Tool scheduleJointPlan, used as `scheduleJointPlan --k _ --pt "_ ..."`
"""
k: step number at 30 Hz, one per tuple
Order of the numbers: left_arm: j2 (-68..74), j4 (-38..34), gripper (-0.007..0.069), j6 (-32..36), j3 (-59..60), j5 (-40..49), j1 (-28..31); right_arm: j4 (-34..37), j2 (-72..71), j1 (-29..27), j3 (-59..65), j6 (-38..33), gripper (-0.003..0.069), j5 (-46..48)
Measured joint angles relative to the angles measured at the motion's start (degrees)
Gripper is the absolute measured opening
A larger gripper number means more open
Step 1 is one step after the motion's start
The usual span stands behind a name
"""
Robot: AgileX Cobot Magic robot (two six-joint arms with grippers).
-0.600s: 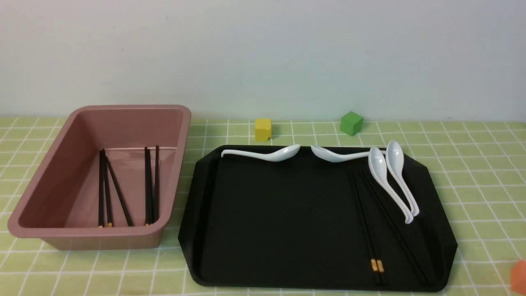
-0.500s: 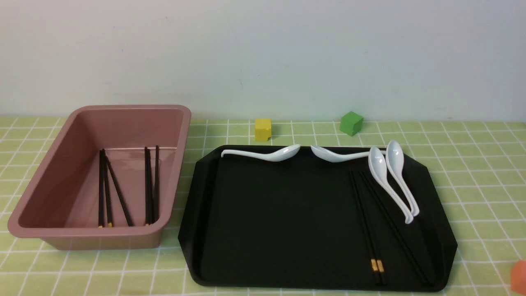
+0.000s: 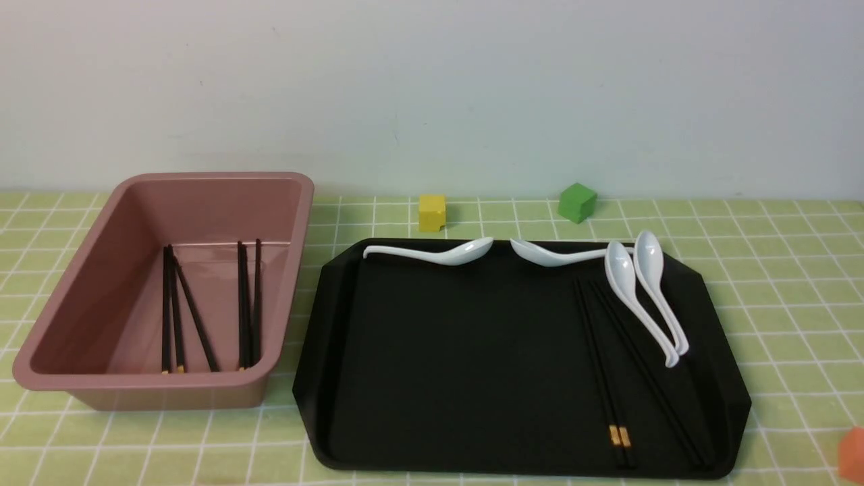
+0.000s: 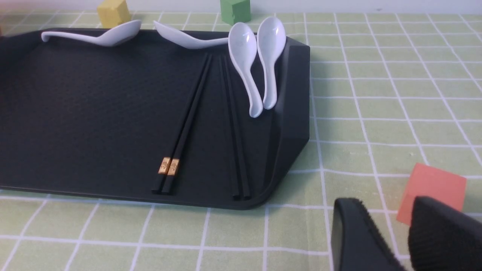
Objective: On green tablecloth take chopsticks from black tray and put them in box.
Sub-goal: 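Move the gripper over the chopsticks on the black tray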
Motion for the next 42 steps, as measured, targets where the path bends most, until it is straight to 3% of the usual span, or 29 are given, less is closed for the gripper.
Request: scheduleJointPlan --k 29,31,34,37,42 --pt "0.0 0.0 0.0112 0.0 0.0 0.0 0.0 0.7 0.0 0.0 0.0 0.56 0.024 -0.31" --pt "0.0 0.0 0.0113 0.0 0.0 0.0 0.0 4.08 0.0 0.0 0.0 2.81 0.024 -1.1" --pt "0.0 0.0 0.0115 0.0 0.0 0.0 0.0 20.82 0.0 0.0 0.31 13.94 0.024 -4.96" --pt "0.0 0.0 0.012 0.0 0.0 0.0 0.0 33.16 0.0 0.0 0.31 20.27 0.024 -7.46" --pt "0.0 0.0 0.0125 0.0 0.0 0.0 0.0 39.72 0.0 0.0 0.31 21.95 0.024 -8.07"
